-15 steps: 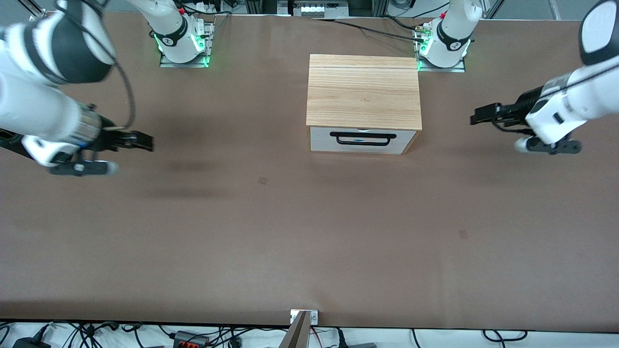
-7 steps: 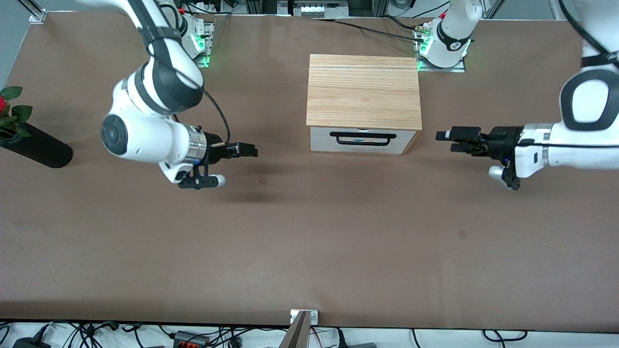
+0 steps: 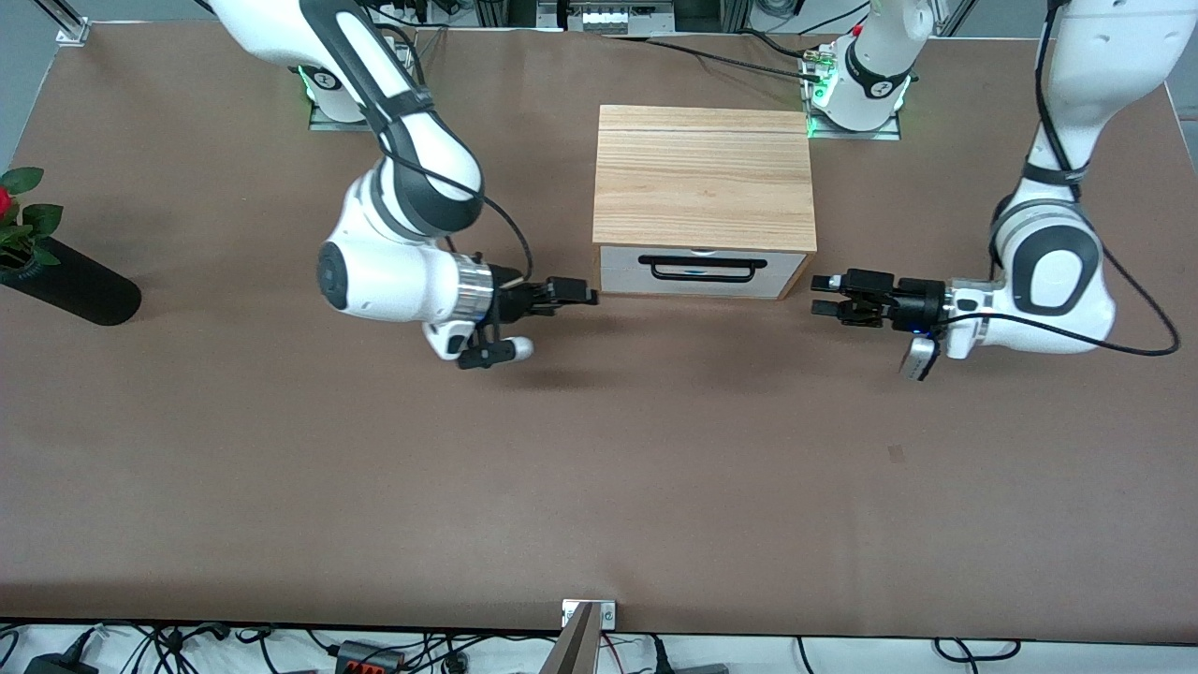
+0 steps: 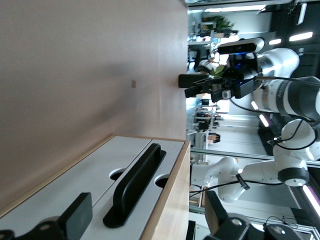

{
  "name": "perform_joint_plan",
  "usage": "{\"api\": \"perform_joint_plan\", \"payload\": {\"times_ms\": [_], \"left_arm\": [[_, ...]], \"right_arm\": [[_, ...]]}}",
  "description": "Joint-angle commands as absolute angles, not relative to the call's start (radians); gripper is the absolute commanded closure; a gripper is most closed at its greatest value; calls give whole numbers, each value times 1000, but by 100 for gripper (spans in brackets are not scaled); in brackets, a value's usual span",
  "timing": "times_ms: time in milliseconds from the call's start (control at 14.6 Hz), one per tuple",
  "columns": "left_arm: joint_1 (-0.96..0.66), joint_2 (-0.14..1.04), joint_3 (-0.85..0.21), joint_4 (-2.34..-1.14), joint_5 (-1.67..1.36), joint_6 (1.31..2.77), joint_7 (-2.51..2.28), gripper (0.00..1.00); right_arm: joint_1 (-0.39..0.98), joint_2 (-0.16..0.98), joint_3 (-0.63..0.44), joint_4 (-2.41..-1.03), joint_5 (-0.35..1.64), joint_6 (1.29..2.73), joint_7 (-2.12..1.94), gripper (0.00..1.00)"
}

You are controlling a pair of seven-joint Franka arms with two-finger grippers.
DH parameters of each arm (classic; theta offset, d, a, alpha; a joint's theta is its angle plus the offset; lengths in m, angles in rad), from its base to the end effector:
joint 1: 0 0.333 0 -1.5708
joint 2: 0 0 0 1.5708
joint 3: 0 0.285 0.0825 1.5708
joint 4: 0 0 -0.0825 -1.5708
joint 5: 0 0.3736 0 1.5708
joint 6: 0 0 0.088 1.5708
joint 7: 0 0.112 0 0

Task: Pull top drawer with both arms simultaneously
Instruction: 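Reach the right gripper and the left gripper toward the drawer handle ends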

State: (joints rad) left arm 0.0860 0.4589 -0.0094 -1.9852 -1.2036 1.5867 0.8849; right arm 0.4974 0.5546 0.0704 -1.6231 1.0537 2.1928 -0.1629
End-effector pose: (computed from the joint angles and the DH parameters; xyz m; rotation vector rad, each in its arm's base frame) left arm 0.5371 -0.0622 0.2247 1.8073 -0.1633 -0.1542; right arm 0.5541 0.3877 0.2944 -2.2663 -0.0769 0.2057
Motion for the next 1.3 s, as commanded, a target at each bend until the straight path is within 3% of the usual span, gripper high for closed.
{"api": "perform_joint_plan", "payload": {"times_ms": [0, 342, 616, 822, 1027, 1233], "left_arm": [[80, 492, -15, -2017, -1267, 1586, 986, 6], [80, 521, -51, -2063, -1304, 1583, 1000, 24], [83, 555, -72, -2078, -1330, 1565, 1009, 30], [78, 572, -83, -2091, -1345, 1566, 1040, 42], [77, 587, -86, -2097, -1345, 1566, 1043, 53], [72, 595, -86, -2097, -1345, 1569, 1043, 64]], "right_arm": [[509, 621, 74, -1612, 1263, 2204, -423, 0], [517, 713, 95, -1611, 1616, 2201, -828, 0], [535, 750, 97, -1605, 1686, 2096, -850, 0], [558, 753, 97, -1611, 1694, 2031, -880, 2], [580, 775, 97, -1611, 1721, 2031, -900, 14], [583, 801, 97, -1612, 1724, 2028, -942, 36]]}}
